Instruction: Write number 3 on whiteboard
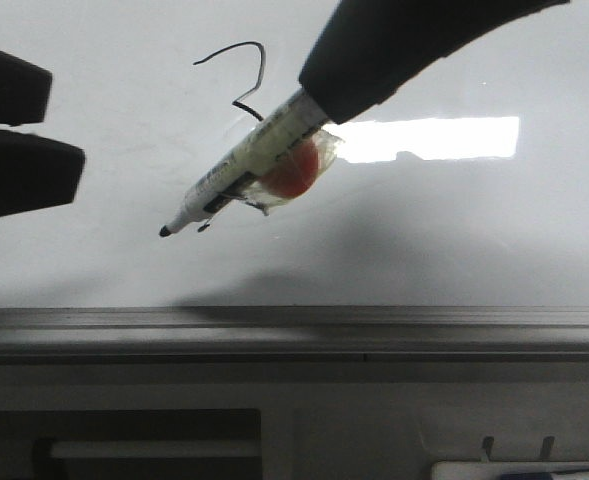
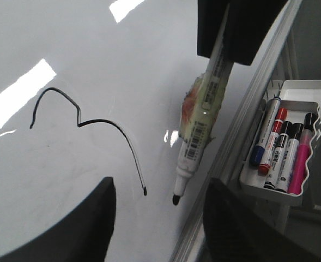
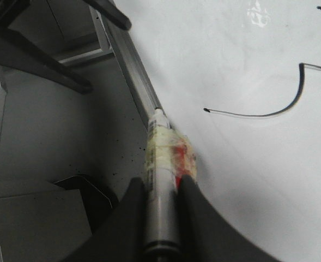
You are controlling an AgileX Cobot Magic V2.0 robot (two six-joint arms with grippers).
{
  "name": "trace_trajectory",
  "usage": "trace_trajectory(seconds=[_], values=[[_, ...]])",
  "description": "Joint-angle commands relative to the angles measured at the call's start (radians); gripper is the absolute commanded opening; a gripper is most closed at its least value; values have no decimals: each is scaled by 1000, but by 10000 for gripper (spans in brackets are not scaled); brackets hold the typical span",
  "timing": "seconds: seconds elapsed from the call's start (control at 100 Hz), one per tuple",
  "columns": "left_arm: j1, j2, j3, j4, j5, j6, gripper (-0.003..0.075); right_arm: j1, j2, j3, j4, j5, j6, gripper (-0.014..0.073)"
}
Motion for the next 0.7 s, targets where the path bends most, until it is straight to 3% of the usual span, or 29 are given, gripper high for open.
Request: trace_trajectory(seconds=[0.0, 0.24, 0.69], values=[[-8, 37, -56, 13, -80, -6, 333, 16, -13, -37, 11, -68, 2, -60], [-8, 138, -94, 102, -64, -6, 333, 38, -11, -75, 11, -75, 2, -60], [-8, 157, -94, 103, -87, -6, 333, 73, 16, -75, 11, -50, 2, -60]])
